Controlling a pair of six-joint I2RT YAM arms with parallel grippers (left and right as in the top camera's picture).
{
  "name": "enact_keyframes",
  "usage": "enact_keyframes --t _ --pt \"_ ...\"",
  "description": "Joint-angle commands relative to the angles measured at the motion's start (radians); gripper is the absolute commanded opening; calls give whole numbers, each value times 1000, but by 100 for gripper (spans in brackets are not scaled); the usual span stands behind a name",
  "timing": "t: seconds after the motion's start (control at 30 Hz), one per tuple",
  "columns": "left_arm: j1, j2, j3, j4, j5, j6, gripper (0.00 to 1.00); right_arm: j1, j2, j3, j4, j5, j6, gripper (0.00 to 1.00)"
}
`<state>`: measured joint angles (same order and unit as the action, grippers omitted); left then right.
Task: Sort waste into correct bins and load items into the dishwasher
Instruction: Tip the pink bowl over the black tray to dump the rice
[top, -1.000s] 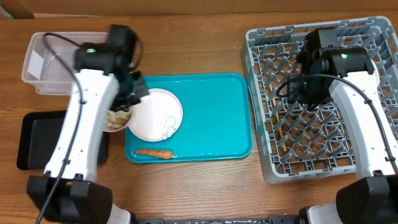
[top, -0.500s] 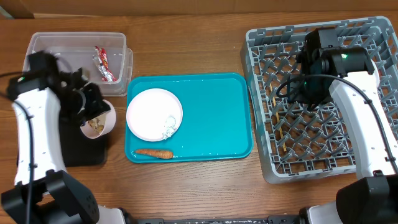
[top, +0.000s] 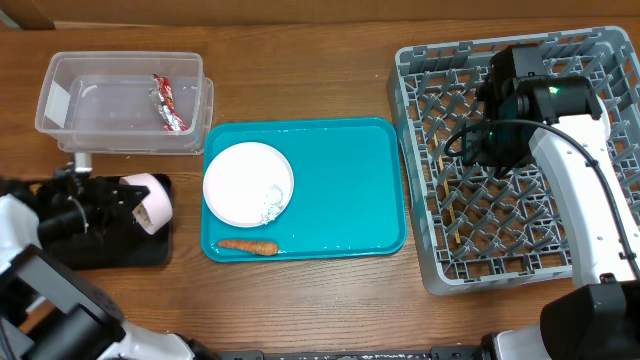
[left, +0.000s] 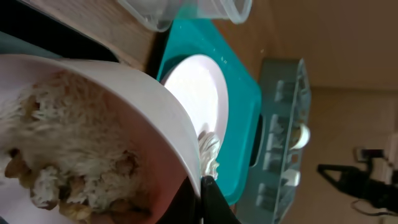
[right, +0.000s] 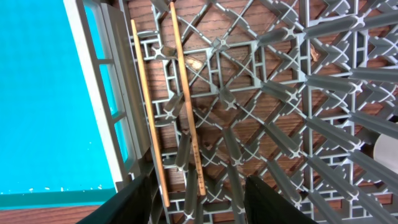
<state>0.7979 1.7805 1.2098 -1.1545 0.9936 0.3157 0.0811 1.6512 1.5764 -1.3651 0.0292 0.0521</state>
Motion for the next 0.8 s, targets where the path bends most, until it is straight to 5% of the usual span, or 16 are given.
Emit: enact_keyframes --t 0.0,0.27,0.53,0.77 --pt "67 74 -6 -3 227 73 4 2 -17 22 2 -8 4 50" --pt "113 166 -6 -39 345 20 4 2 -17 22 2 -8 4 50" --pt "114 183 -6 -33 391 -262 4 2 -17 22 5 -8 4 50" --pt "113 183 -6 1 397 -253 4 2 -17 22 6 -8 4 50"
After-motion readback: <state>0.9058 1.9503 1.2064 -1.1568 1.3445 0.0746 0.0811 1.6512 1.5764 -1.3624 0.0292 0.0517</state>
